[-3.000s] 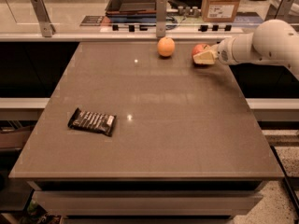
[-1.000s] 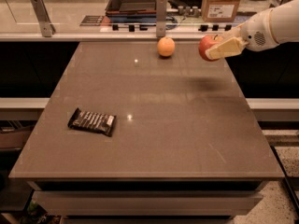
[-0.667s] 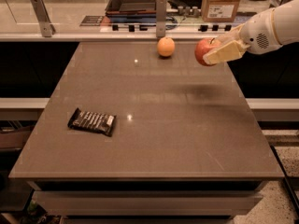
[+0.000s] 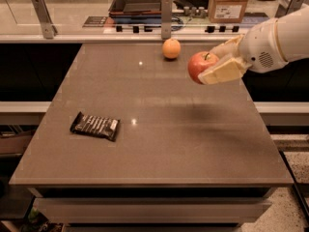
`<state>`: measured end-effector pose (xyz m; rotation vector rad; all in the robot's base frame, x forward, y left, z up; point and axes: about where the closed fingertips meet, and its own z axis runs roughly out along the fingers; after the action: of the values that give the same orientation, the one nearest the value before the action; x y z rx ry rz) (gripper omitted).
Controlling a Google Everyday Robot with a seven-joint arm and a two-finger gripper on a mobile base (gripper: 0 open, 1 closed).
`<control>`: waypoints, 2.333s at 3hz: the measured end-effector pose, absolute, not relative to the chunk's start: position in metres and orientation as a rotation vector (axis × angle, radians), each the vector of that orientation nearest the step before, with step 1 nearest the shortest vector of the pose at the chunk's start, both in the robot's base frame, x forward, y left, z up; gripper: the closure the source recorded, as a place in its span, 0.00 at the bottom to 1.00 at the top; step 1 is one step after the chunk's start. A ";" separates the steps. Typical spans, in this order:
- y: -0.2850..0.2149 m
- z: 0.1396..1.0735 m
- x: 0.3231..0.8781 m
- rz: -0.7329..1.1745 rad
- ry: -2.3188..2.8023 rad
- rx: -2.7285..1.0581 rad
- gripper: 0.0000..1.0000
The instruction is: Move apple near rxbar chocolate
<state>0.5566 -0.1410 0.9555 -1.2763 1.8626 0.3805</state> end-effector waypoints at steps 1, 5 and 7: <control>-0.109 0.943 0.522 0.380 1.814 -1.291 1.00; -0.018 0.876 0.465 0.394 1.779 -1.234 1.00; -0.007 0.862 0.460 0.409 1.791 -1.304 1.00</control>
Offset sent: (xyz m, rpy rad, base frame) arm -0.0959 0.1051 -0.0670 0.0979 -0.0856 -0.0093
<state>0.4604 -0.0070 0.8616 -1.3045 1.7907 0.4094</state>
